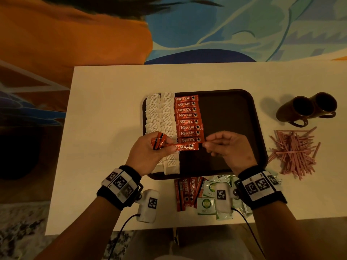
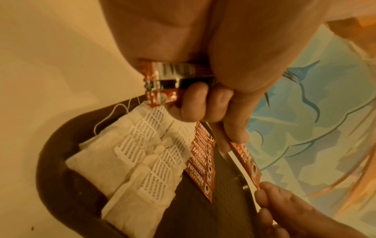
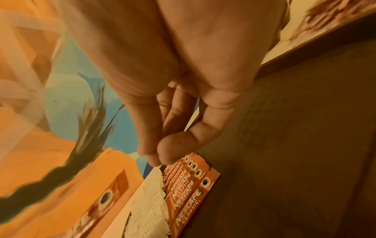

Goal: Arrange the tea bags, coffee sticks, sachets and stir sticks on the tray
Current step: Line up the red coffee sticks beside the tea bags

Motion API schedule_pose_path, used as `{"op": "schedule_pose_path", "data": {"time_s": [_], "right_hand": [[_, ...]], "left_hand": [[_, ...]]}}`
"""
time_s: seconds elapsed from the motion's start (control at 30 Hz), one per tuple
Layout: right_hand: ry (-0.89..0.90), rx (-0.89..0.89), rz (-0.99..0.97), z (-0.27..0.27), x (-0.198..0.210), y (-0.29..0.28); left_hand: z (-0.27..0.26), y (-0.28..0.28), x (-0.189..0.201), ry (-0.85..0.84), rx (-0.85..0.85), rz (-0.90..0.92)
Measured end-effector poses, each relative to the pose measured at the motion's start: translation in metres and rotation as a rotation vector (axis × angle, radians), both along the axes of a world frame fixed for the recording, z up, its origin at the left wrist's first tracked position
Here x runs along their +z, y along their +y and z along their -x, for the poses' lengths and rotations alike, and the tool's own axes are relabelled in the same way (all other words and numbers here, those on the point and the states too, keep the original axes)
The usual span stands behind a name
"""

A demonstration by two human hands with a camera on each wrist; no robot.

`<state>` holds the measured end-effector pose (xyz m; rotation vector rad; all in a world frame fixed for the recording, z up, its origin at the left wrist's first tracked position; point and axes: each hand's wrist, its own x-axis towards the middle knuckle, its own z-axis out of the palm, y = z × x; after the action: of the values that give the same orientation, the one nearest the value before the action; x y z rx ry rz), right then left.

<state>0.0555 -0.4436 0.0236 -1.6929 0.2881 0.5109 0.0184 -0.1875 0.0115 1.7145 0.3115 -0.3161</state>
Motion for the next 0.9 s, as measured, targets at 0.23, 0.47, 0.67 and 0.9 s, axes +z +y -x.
{"op": "schedule_pose_path", "data": {"time_s": [0.23, 0.47, 0.67, 0.9], "right_hand": [[0.076, 0.137, -0.048, 0.0, 0.003, 0.015], [0.068, 0.026, 0.098, -0.006, -0.016, 0.003], [0.171, 0.057, 0.52, -0.009, -0.046, -0.007], [0.112, 0.096, 0.723, -0.012, -0.056, 0.017]], "left_hand": [[-0.002, -0.008, -0.002, 0.001, -0.02, -0.048], [-0.004, 0.0, 0.007, 0.028, -0.009, -0.069], [0.0, 0.011, 0.006, 0.047, -0.007, -0.094], [0.004, 0.011, 0.004, 0.084, -0.043, -0.115]]}}
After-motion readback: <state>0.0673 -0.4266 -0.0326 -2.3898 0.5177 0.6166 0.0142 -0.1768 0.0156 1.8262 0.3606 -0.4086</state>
